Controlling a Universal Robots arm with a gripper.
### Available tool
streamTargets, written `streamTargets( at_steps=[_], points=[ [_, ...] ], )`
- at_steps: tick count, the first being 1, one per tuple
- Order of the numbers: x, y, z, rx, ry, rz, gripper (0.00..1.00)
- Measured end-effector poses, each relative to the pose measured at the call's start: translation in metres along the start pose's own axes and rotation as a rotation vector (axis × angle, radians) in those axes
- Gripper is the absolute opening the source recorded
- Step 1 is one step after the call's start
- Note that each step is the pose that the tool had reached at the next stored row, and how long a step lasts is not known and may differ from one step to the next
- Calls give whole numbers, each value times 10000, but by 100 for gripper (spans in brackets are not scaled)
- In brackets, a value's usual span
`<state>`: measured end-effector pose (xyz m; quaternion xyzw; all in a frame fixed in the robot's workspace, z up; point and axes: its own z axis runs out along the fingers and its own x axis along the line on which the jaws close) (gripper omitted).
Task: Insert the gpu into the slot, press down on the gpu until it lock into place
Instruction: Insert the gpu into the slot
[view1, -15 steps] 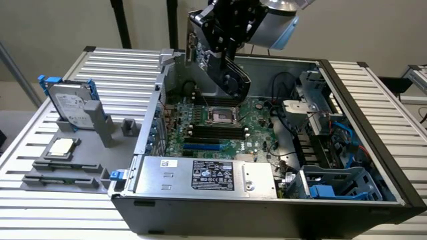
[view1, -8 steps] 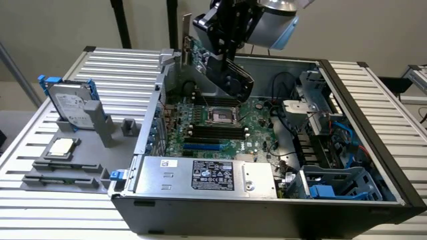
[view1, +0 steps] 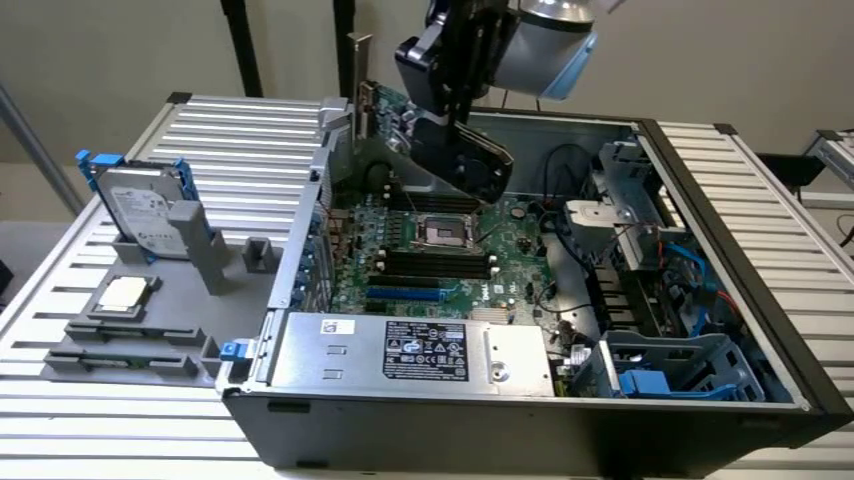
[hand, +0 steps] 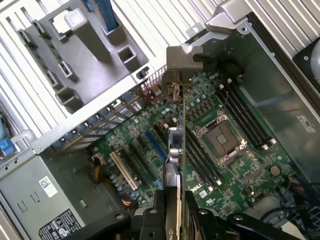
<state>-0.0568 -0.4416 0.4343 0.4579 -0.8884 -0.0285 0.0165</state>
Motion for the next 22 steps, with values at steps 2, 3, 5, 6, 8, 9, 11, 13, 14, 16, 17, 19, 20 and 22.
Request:
streamTargets(
  at_steps=[2, 3, 5, 6, 8, 9, 11, 13, 14, 16, 17, 19, 20, 22],
  points=[
    [0, 0, 7, 25, 7, -355, 26],
    [0, -1, 11, 38, 10, -551, 26],
    [0, -1, 18, 63, 18, -911, 26],
    [0, -2, 22, 74, 21, -1096, 26],
    [0, -2, 30, 94, 32, -1455, 26],
    [0, -2, 35, 101, 37, -1637, 26],
    [0, -3, 45, 112, 51, -1996, 26],
    [-1, -4, 57, 119, 64, -2360, 26],
    [-1, -4, 64, 120, 71, -2552, 26],
    [-1, -5, 80, 120, 78, -2907, 26],
    [-1, -6, 88, 119, 81, -3090, 26],
    [0, -7, 107, 110, 79, -3462, 26],
    [0, -7, 116, 105, 77, -3640, 26],
    [0, -9, 134, 94, 68, -4003, 26]
  ],
)
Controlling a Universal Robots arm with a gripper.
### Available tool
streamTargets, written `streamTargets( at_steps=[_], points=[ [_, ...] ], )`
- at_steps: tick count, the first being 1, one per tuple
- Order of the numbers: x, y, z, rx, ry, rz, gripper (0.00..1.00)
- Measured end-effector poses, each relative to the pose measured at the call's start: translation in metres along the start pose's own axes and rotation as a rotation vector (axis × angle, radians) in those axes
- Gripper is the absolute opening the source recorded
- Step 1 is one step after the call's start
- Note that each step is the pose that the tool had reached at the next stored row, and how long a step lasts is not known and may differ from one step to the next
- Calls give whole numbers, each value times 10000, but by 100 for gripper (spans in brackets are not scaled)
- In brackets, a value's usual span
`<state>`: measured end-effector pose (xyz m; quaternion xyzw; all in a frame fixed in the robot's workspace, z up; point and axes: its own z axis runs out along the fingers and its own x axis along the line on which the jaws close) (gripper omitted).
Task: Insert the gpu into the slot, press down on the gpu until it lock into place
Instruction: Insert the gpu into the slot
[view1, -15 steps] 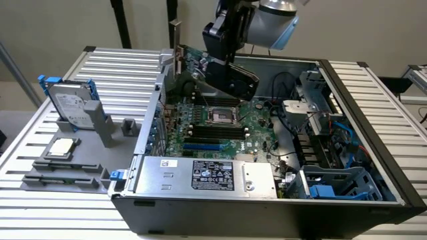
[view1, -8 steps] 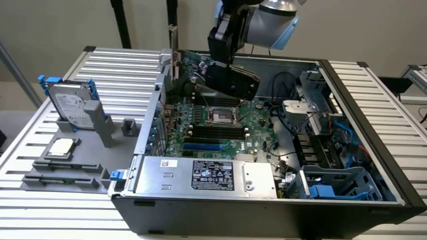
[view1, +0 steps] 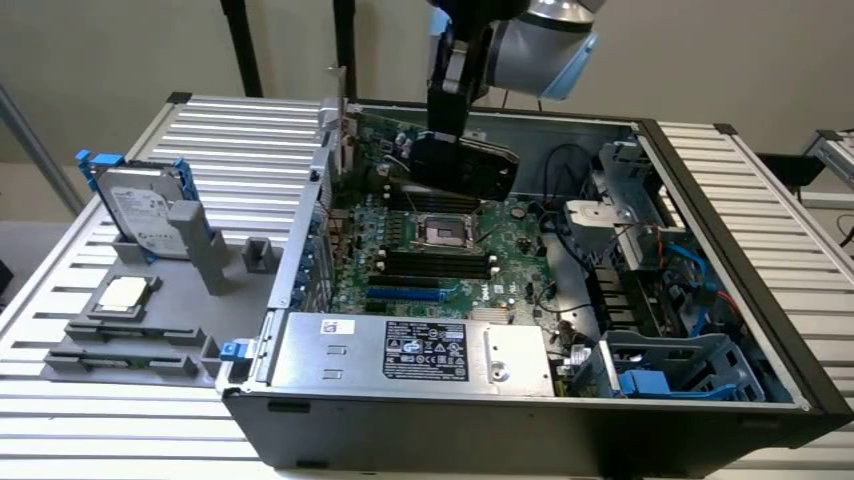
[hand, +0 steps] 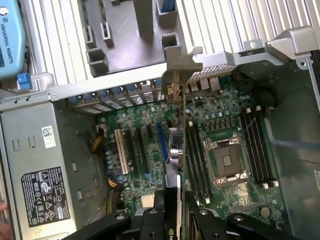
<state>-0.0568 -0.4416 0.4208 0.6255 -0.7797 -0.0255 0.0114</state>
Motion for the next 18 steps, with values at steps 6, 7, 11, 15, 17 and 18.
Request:
streamTargets(
  at_steps=[6, 7, 11, 15, 17, 18],
  points=[
    [1, -3, 56, -27, -56, -1090, 26],
    [1, -3, 67, -32, -65, -1274, 26],
    [2, -7, 120, -46, -77, -1776, 26],
    [5, -14, 178, -36, -93, -1844, 26],
    [19, -20, 208, -29, -110, -1850, 26],
    [33, -24, 227, -28, -121, -1850, 26]
  ],
)
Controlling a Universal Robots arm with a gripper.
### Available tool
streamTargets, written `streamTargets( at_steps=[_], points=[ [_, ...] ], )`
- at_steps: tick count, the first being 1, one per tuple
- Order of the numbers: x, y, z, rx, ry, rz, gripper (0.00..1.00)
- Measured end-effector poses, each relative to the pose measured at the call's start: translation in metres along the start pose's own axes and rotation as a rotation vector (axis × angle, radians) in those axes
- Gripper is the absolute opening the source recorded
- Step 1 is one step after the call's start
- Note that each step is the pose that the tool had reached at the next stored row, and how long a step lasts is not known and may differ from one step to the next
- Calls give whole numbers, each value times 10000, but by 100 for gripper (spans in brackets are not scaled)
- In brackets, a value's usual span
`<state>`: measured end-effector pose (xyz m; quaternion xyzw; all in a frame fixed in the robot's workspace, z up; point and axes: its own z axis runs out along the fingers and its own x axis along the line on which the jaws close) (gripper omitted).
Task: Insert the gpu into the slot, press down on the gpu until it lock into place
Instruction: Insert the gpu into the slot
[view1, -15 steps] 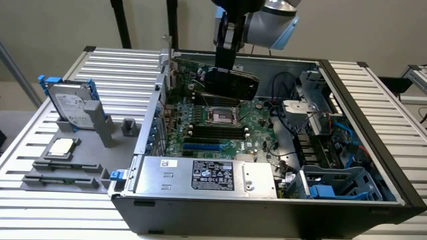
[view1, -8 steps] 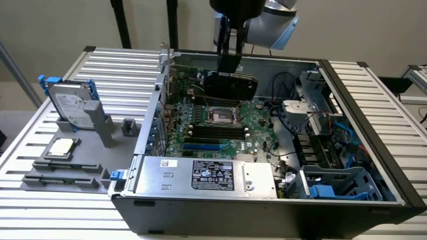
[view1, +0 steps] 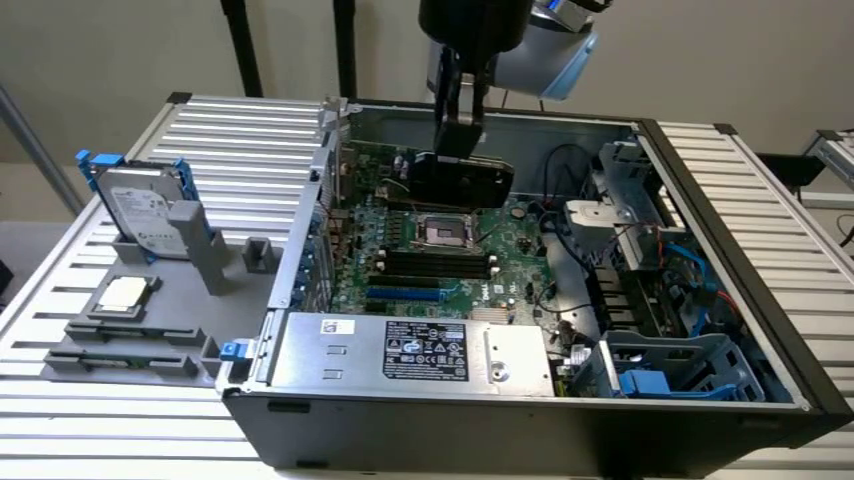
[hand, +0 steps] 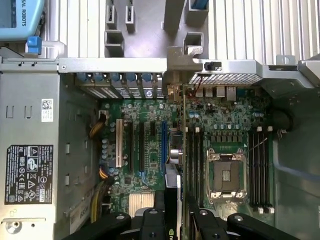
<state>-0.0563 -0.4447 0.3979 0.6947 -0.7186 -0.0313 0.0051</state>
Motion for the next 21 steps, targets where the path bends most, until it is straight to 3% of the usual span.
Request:
streamTargets(
  at_steps=[3, 9, 16, 21],
  points=[
    [39, -3, 52, 4, -34, -1, 26],
    [126, -12, 155, 7, -168, -15, 26],
    [161, -14, 264, 48, -386, -36, 26],
    [188, 4, 355, 49, -413, -38, 26]
  ],
)
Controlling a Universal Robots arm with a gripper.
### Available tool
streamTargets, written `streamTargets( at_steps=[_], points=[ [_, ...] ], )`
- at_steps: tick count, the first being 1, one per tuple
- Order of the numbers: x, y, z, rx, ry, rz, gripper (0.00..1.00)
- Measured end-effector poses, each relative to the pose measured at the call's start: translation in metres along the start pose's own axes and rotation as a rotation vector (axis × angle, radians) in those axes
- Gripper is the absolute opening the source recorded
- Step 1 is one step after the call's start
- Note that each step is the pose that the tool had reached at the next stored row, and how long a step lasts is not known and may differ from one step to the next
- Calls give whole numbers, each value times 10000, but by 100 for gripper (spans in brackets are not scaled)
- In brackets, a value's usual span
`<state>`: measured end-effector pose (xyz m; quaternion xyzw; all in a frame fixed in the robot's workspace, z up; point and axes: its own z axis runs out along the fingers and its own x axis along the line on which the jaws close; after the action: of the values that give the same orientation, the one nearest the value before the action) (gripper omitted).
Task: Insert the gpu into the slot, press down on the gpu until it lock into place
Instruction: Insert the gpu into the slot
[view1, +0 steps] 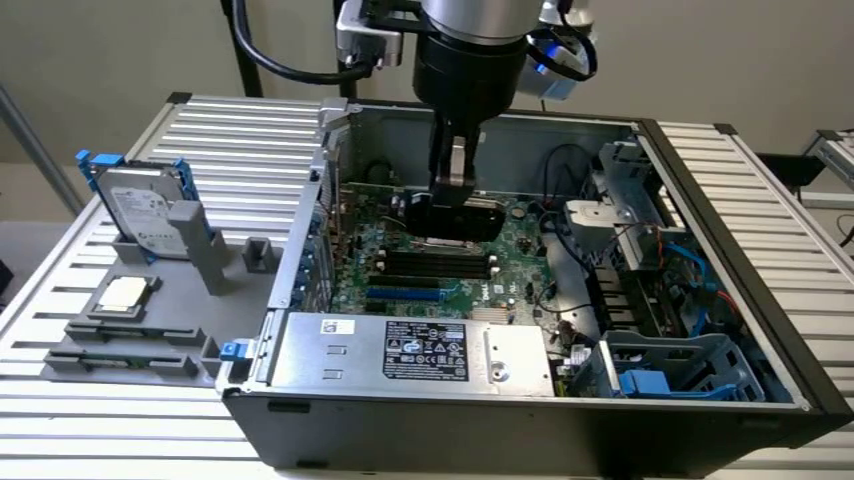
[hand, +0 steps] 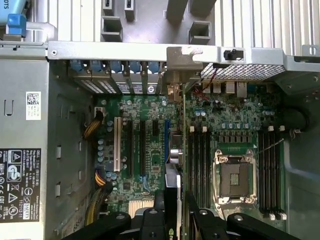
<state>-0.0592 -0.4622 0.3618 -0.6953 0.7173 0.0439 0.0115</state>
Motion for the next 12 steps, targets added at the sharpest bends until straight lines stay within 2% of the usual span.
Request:
streamTargets(
  at_steps=[12],
  points=[
    [43, 69, 219, 11, -72, -16, 26]
  ],
)
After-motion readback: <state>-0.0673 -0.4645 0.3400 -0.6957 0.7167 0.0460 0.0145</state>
